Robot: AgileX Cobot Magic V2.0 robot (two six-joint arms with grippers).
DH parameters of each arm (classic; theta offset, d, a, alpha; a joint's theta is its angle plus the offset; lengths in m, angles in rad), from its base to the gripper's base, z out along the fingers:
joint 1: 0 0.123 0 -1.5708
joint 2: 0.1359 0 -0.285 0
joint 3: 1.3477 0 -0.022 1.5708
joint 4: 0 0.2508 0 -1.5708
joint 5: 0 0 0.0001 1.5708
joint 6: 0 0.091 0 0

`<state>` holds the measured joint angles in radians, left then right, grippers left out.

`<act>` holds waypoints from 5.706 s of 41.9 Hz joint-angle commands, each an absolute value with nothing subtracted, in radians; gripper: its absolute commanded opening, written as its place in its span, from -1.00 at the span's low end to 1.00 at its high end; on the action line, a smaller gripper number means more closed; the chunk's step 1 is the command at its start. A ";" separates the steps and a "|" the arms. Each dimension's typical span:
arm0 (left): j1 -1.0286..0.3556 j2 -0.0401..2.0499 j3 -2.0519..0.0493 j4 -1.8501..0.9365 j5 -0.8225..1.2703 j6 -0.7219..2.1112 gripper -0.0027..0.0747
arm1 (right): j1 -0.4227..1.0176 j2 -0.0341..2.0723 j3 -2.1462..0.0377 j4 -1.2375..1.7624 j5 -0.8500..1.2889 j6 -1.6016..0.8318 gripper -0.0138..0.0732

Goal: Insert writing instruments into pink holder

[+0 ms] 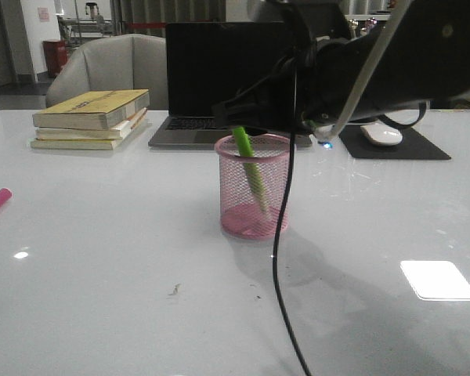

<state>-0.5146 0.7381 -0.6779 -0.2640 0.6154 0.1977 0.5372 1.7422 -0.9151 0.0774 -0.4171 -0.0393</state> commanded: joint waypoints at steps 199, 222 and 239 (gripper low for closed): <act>-0.813 1.853 -1.148 -0.273 -0.645 0.126 0.34 | 0.583 0.745 -0.758 0.120 0.616 -0.166 0.41; -0.643 1.213 -1.135 -0.096 0.516 0.310 0.33 | 0.513 0.740 -0.761 0.077 0.662 -0.144 0.41; -0.625 0.771 -0.778 -0.038 0.584 0.282 0.33 | 0.513 0.555 -0.679 0.115 0.698 -0.144 0.41</act>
